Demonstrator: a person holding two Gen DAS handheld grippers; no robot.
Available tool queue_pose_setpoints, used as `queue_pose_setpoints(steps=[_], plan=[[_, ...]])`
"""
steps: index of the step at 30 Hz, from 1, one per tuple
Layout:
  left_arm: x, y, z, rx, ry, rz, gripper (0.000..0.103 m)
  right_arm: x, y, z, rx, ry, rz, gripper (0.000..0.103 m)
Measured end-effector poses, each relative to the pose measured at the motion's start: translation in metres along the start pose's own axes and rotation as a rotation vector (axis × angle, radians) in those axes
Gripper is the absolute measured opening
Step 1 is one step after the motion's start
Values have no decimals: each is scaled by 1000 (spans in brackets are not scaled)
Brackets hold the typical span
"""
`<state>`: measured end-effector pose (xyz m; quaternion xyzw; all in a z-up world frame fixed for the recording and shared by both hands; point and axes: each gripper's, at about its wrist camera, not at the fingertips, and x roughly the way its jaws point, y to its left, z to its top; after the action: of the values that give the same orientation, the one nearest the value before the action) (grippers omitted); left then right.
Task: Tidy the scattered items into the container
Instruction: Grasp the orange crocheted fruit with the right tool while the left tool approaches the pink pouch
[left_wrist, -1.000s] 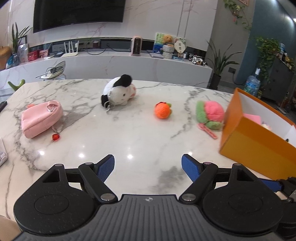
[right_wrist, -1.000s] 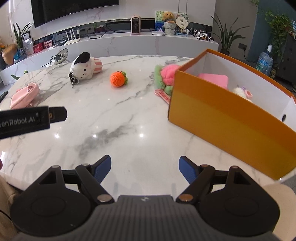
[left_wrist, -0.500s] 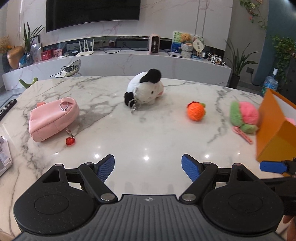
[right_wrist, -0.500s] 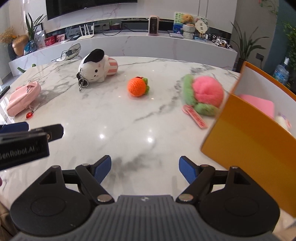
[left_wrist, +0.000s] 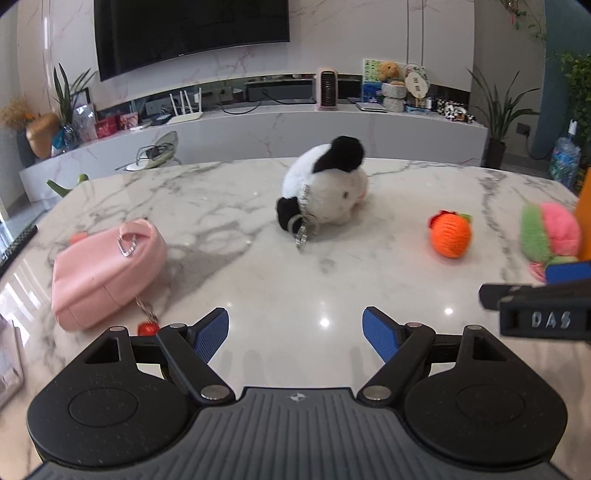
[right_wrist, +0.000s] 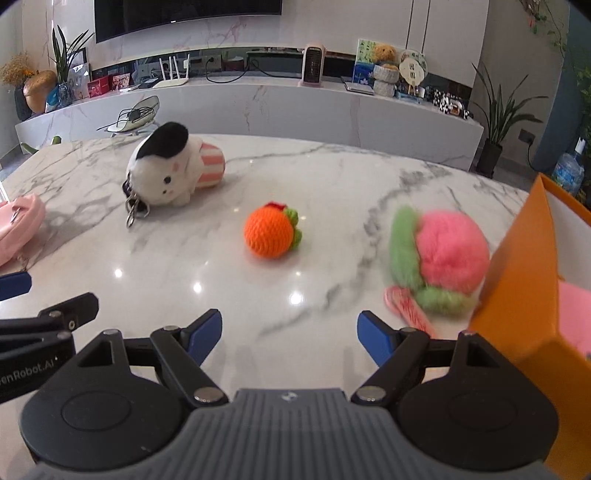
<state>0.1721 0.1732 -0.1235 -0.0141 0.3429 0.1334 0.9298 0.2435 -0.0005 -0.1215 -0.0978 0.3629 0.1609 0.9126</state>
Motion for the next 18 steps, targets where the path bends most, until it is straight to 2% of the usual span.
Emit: queue_pose_setpoints(steps=[11,18], plan=[[19,30,10,-39,-48,105,94,37,8,32,-35,-74,-35,82],[22,34,11,2,-82,178,94,63,13,44,-26,-69,-36,80]])
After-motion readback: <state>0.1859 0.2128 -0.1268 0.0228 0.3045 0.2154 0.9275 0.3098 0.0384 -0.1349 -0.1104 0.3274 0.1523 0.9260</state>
